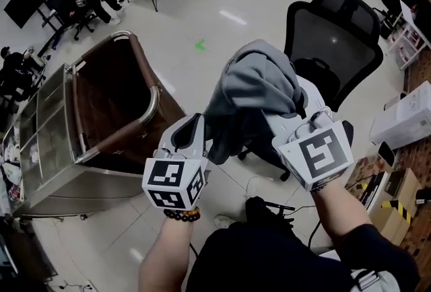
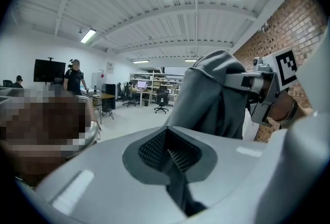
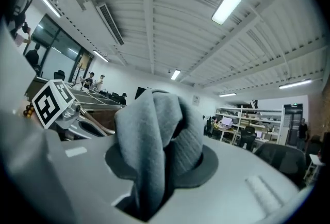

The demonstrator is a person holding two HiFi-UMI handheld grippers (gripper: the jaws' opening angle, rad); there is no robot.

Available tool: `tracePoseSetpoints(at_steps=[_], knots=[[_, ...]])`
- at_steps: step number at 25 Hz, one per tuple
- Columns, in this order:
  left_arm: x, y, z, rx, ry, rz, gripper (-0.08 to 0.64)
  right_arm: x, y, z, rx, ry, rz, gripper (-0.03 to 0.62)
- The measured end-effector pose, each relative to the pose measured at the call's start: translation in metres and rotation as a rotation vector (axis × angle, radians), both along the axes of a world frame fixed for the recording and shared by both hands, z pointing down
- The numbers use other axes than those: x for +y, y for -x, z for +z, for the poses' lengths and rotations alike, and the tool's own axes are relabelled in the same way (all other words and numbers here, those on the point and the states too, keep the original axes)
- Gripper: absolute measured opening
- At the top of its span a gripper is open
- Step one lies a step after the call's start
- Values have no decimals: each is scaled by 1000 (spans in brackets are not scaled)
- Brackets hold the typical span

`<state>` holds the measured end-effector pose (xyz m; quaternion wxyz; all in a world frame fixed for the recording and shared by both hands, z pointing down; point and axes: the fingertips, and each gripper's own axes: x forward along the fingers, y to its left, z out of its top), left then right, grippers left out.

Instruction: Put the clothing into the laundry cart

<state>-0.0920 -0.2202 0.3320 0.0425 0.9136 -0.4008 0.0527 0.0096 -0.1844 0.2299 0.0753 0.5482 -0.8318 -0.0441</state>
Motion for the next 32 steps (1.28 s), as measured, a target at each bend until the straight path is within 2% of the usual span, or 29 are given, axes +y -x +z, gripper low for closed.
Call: tracePoseSetpoints(at_steps=[6, 11, 14, 15, 18, 19, 25, 32], knots=[[45, 45, -32, -18, -53, -118, 3, 42, 43, -39, 3, -54, -129, 124], [105, 75, 2, -8, -96, -229, 3, 92, 70, -13, 1, -106, -232, 124], [129, 91, 4, -14, -117, -268, 3, 107, 90, -12, -2, -128, -274, 124], [134, 96, -1, -18, -123, -278, 3, 108, 97, -19, -1, -151, -291, 124], [148, 111, -21, -28, -144, -297, 3, 105, 121, -49, 1, -297, -363, 124], [152, 115, -28, -31, -151, -301, 3, 105, 128, -56, -1, -311, -375, 124], [167, 140, -45, -35, -170, -340, 3, 100, 160, -96, -2, -320, -394, 124], [153, 161, -58, -24, -185, -396, 3, 74, 186, -130, -6, -337, -429, 124]])
